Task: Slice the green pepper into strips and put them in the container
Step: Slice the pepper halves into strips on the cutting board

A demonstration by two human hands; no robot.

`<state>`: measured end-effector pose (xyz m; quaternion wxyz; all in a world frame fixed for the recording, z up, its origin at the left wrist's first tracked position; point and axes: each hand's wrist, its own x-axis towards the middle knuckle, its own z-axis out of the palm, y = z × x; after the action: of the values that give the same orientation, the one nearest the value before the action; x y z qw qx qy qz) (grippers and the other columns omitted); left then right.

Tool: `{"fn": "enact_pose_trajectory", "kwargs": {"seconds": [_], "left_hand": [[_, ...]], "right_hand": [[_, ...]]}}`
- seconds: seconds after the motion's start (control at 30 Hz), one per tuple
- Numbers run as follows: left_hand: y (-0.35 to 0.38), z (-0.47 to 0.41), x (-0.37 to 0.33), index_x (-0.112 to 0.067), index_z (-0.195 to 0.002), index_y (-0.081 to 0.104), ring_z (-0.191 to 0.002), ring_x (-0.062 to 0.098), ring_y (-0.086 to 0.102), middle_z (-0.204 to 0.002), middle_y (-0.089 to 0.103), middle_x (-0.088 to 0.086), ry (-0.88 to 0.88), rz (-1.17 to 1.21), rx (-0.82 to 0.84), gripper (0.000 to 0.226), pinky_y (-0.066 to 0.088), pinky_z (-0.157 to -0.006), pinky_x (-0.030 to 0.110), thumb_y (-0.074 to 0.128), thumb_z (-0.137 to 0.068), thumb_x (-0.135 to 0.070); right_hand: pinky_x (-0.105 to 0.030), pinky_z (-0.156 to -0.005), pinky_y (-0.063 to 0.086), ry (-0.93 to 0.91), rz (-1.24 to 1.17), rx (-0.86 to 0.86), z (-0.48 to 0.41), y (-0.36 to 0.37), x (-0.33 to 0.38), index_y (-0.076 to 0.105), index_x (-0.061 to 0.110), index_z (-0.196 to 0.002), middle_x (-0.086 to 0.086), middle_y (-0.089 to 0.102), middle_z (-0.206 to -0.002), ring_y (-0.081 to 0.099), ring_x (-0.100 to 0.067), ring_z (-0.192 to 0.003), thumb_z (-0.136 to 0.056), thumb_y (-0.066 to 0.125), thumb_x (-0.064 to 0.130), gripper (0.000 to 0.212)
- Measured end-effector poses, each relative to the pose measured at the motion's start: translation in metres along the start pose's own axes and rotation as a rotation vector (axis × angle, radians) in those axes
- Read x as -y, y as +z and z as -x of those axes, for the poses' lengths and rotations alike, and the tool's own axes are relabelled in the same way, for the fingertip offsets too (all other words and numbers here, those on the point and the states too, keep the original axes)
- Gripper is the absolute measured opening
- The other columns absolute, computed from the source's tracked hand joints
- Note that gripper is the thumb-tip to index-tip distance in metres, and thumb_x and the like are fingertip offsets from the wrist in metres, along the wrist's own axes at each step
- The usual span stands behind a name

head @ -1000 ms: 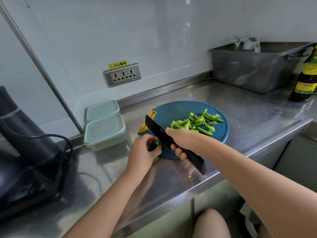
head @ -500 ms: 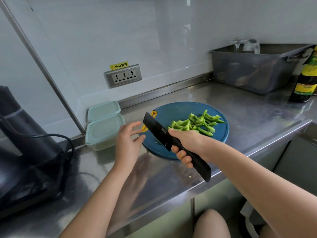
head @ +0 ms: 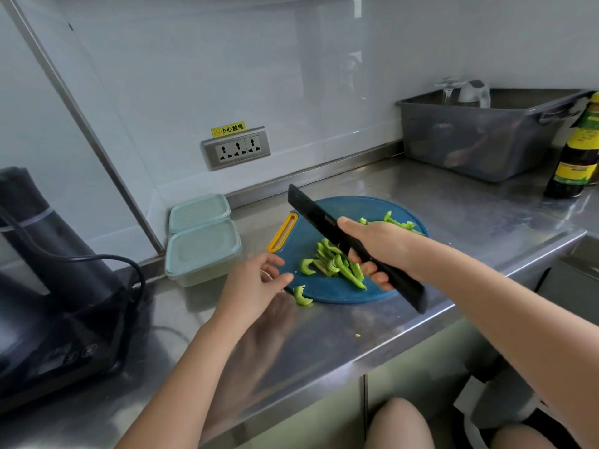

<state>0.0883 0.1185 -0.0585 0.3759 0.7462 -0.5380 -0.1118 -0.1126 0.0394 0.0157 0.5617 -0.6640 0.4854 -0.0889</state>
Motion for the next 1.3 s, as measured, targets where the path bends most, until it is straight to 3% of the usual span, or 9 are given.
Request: {"fn": "enact_pose_trajectory", "kwargs": {"seconds": [0.2, 0.37, 0.47, 0.63, 0.8, 0.93, 1.1, 1.23, 1.3], "left_hand": [[0.009, 0.010, -0.011, -0.025, -0.081, 0.066, -0.056, 0.000, 0.047, -0.072, 0.060, -0.010, 0.051, -0.115, 0.221, 0.020, 0.037, -0.055, 0.006, 0.082, -0.070, -0.028], [0.005, 0.000, -0.024, -0.013, -0.077, 0.064, -0.053, 0.000, 0.057, -0.065, 0.065, -0.001, -0.046, 0.245, 0.222, 0.016, 0.042, -0.052, 0.009, 0.077, -0.074, -0.005], [0.005, -0.016, -0.031, -0.007, -0.084, 0.064, -0.051, 0.000, 0.059, -0.068, 0.065, 0.005, -0.060, 0.292, 0.146, 0.010, 0.046, -0.051, 0.012, 0.072, -0.080, -0.003], [0.012, -0.033, -0.041, -0.012, -0.114, 0.061, -0.080, 0.012, 0.066, -0.098, 0.069, 0.003, -0.042, 0.226, 0.059, 0.023, 0.054, -0.076, 0.024, 0.059, -0.091, -0.009], [-0.008, -0.035, -0.043, -0.015, -0.127, 0.057, -0.114, 0.019, 0.054, -0.127, 0.058, 0.003, 0.104, -0.217, -0.130, 0.037, 0.038, -0.095, 0.026, 0.061, -0.090, -0.018], [-0.035, -0.033, -0.022, -0.017, -0.138, 0.045, -0.131, 0.023, 0.037, -0.141, 0.041, 0.005, 0.011, -0.424, -0.017, 0.066, 0.030, -0.106, 0.033, 0.073, -0.080, -0.032], [-0.063, -0.023, 0.015, -0.017, -0.120, 0.054, -0.113, 0.023, 0.050, -0.120, 0.051, 0.005, -0.078, -0.595, 0.038, 0.051, 0.043, -0.092, 0.035, 0.077, -0.075, -0.023], [-0.075, -0.009, 0.031, -0.014, -0.094, 0.060, -0.089, 0.021, 0.060, -0.092, 0.058, -0.001, 0.059, -0.578, -0.075, 0.017, 0.045, -0.072, 0.032, 0.069, -0.080, -0.008], [-0.077, -0.003, 0.030, -0.020, -0.085, 0.058, -0.080, 0.016, 0.059, -0.085, 0.057, -0.006, 0.103, -0.566, -0.036, 0.017, 0.047, -0.070, 0.032, 0.069, -0.080, -0.008]], "right_hand": [[-0.019, -0.039, 0.037, -0.115, 0.303, -0.292, 0.002, -0.033, -0.011, 0.046, 0.009, -0.064, -0.003, 0.042, -0.045, 0.036, -0.017, -0.030, -0.092, 0.034, 0.062, 0.061], [-0.027, -0.046, 0.033, -0.145, 0.645, -0.598, 0.004, -0.057, -0.029, 0.039, 0.006, -0.057, -0.008, 0.046, -0.057, 0.046, -0.023, -0.050, -0.094, 0.031, 0.059, 0.065], [-0.030, -0.053, 0.035, -0.143, 0.794, -0.699, 0.003, -0.068, -0.042, 0.040, 0.009, -0.058, -0.005, 0.046, -0.062, 0.048, -0.026, -0.061, -0.094, 0.030, 0.059, 0.063], [-0.030, -0.057, 0.038, -0.161, 0.946, -0.722, -0.002, -0.085, -0.057, 0.043, 0.013, -0.067, 0.001, 0.047, -0.064, 0.050, -0.026, -0.066, -0.089, 0.040, 0.063, 0.055], [-0.031, -0.056, 0.037, -0.145, 0.846, -0.775, -0.010, -0.103, -0.074, 0.043, 0.012, -0.069, -0.002, 0.052, -0.069, 0.050, -0.027, -0.068, -0.086, 0.049, 0.061, 0.053], [-0.031, -0.062, 0.039, -0.104, 0.751, -0.804, -0.023, -0.110, -0.090, 0.053, 0.006, -0.089, -0.014, 0.064, -0.094, 0.055, -0.032, -0.078, -0.092, 0.052, 0.045, 0.039], [-0.030, -0.064, 0.040, -0.046, 0.713, -0.844, -0.037, -0.113, -0.104, 0.057, 0.003, -0.100, -0.017, 0.064, -0.100, 0.060, -0.035, -0.090, -0.092, 0.055, 0.037, 0.036], [-0.031, -0.067, 0.040, -0.010, 0.733, -0.834, -0.046, -0.112, -0.106, 0.058, 0.002, -0.099, -0.018, 0.064, -0.102, 0.059, -0.036, -0.094, -0.092, 0.056, 0.036, 0.035], [-0.031, -0.067, 0.040, -0.012, 0.729, -0.829, -0.049, -0.109, -0.105, 0.058, 0.001, -0.098, -0.018, 0.063, -0.102, 0.059, -0.036, -0.094, -0.092, 0.056, 0.035, 0.034]]}}
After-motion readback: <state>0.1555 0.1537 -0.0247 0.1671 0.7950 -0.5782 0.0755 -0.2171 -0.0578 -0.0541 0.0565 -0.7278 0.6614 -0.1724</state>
